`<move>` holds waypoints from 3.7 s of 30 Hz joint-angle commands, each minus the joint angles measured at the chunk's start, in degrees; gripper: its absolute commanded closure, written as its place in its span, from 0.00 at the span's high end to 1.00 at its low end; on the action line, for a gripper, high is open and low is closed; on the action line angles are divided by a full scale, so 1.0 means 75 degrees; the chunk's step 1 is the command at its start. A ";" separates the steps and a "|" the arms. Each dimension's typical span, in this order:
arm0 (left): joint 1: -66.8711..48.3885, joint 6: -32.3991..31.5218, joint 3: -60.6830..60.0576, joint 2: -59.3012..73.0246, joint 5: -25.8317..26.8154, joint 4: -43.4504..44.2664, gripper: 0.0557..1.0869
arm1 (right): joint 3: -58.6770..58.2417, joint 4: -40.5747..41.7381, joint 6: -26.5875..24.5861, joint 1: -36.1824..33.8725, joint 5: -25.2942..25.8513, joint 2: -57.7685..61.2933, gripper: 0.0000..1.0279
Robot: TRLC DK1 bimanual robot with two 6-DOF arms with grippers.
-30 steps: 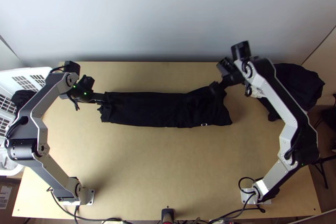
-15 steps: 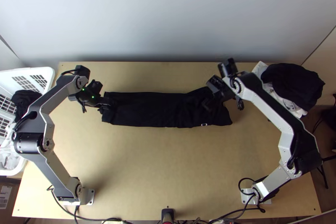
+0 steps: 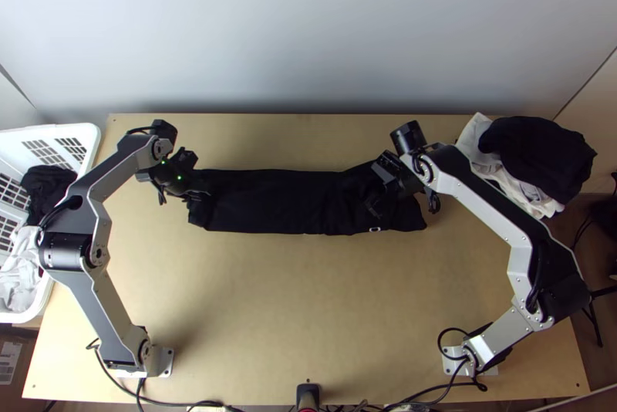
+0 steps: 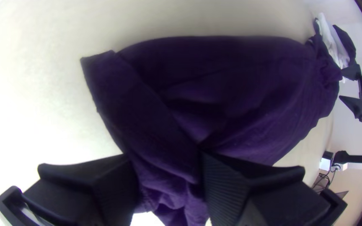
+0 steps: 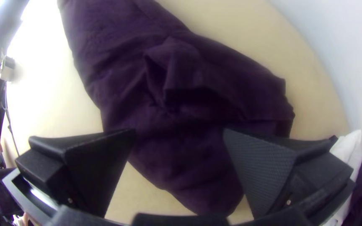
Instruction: Fold the t-shirt
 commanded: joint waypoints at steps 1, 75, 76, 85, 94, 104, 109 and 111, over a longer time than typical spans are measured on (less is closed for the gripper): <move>-0.0134 0.0052 0.0082 0.0205 0.0254 -0.0292 0.31 | -0.0189 0.0199 0.0115 0.0156 0.0001 0.0039 0.94; -0.4669 -0.3452 0.6011 0.2326 0.3559 0.2368 0.03 | -0.0646 -0.1277 0.1345 -0.1579 -0.0081 -0.3078 0.96; -0.4716 -0.3534 0.6011 0.2373 0.3559 0.2497 0.03 | -0.0670 -0.1277 0.1345 -0.1590 -0.0081 -0.3113 0.96; -0.5056 -0.4002 0.5953 0.3170 0.3489 0.3552 0.03 | -0.1138 -0.1277 0.1275 -0.1801 -0.0069 -0.3582 0.96; -0.5197 -0.4495 0.6129 0.3791 0.3407 0.4642 0.03 | -0.1502 -0.1277 0.1240 -0.1860 -0.0069 -0.3711 0.96; -0.5419 -0.4694 0.6140 0.3345 0.3958 0.4032 0.96 | -0.1689 -0.0656 0.0958 -0.1989 -0.0069 -0.3242 0.96; -0.4833 -0.4694 0.6117 0.2162 0.3993 0.3013 0.96 | -0.1033 0.0117 0.0982 -0.1614 -0.0069 -0.2398 0.96; -0.4458 -0.4647 0.6000 0.1658 0.4016 0.2567 0.96 | -0.0552 0.0199 0.1005 -0.1250 -0.0069 -0.1953 0.96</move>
